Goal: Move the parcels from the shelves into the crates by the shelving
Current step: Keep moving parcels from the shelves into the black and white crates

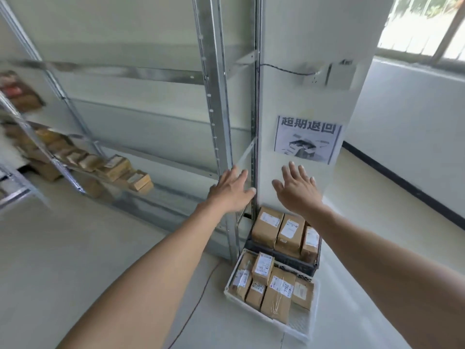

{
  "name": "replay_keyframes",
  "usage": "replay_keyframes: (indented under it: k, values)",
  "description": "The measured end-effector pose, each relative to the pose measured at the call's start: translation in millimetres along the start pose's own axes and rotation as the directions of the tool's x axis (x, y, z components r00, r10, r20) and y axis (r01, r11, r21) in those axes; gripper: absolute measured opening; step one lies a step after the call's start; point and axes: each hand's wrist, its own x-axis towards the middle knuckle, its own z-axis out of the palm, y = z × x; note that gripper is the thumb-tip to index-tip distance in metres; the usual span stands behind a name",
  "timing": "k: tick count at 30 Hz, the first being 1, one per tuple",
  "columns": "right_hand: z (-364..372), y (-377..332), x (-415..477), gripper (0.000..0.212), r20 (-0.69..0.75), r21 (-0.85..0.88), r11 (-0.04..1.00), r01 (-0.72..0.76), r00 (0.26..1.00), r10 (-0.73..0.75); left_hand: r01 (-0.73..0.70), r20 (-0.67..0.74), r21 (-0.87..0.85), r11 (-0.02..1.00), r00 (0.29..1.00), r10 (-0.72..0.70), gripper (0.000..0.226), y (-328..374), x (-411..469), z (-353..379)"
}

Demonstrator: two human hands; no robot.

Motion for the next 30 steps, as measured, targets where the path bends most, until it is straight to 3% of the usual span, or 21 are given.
replay_keyframes:
  k: [11, 19, 30]
  values:
    - [-37.1, -170.0, -8.0, 0.070, -0.030, -0.029, 0.980, 0.195, 0.980, -0.196, 0.091, -0.147, 0.001, 0.996, 0.985, -0.090, 0.070, -96.8, -82.8, -112.5]
    - [-24.5, -323.4, 1.2, 0.070, -0.063, -0.023, 0.945, 0.325, 0.943, -0.326, 0.185, -0.192, 0.001, 0.983, 0.964, -0.181, 0.073, -223.3, -117.4, -169.1]
    - [22.0, -493.8, 9.9, 0.070, 0.019, -0.051, 0.869, 0.492, 0.870, -0.492, 0.340, -0.234, -0.107, 0.934, 0.905, -0.356, 0.072, -373.7, -179.1, -210.2]
